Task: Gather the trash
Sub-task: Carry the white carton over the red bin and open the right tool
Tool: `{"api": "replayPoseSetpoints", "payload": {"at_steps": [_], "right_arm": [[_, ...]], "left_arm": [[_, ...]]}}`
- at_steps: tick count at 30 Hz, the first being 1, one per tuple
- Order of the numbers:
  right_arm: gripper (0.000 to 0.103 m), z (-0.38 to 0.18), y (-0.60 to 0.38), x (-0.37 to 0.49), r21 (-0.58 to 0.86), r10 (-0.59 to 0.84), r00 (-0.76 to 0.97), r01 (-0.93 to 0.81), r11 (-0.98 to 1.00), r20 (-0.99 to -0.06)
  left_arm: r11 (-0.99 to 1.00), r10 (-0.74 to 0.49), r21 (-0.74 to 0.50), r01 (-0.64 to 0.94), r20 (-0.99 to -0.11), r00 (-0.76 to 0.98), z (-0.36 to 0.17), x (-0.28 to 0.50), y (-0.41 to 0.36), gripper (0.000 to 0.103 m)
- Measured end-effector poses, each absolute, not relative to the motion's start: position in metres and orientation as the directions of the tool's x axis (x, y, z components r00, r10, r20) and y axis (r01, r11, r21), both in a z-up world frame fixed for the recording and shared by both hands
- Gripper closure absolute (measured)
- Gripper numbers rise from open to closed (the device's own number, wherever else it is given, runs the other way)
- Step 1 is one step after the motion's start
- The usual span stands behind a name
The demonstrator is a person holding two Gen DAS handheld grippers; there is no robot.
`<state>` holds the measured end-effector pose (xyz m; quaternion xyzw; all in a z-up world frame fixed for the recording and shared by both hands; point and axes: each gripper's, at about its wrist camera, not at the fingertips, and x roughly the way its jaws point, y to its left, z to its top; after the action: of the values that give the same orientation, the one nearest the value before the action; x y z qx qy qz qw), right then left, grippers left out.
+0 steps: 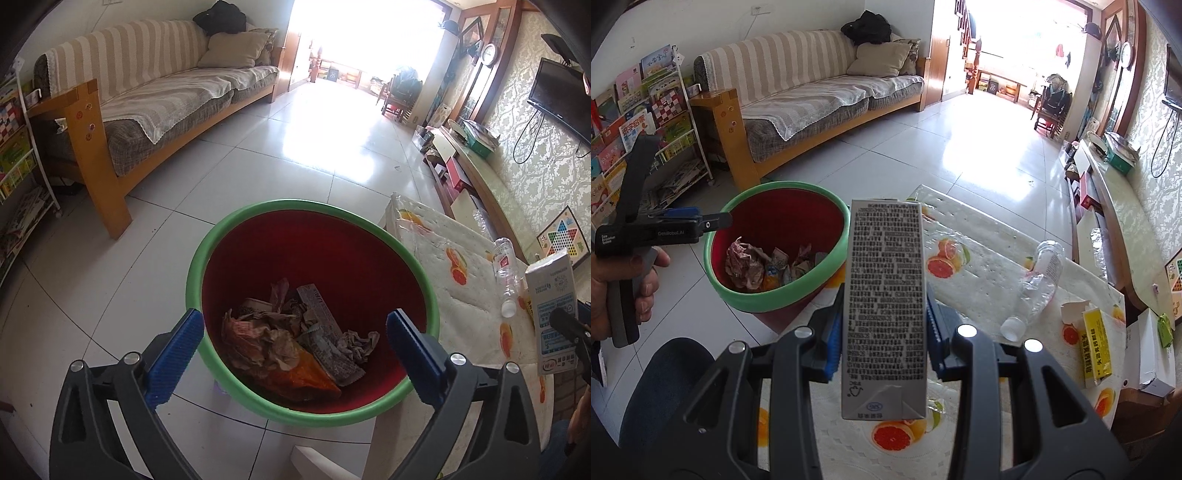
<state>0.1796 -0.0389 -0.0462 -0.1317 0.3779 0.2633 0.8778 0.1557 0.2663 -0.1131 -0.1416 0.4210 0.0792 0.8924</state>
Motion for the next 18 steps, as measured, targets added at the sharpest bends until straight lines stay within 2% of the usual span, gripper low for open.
{"api": "replayPoseSetpoints", "payload": {"at_steps": [9,18], "right_arm": [[0.067,-0.054,0.040,0.202,-0.023,0.425,0.525,-0.648,0.761,-0.737],[0.067,-0.075,0.115,0.217,-0.046,0.429,0.478,-0.706,0.706,-0.767]], "left_arm": [[0.940,0.058,-0.176,-0.294,-0.763,0.643,-0.103,0.128,0.283,0.008],[0.919,0.086,-0.189,-0.347,-0.761,0.643,-0.101,0.099,0.307,0.008]]}}
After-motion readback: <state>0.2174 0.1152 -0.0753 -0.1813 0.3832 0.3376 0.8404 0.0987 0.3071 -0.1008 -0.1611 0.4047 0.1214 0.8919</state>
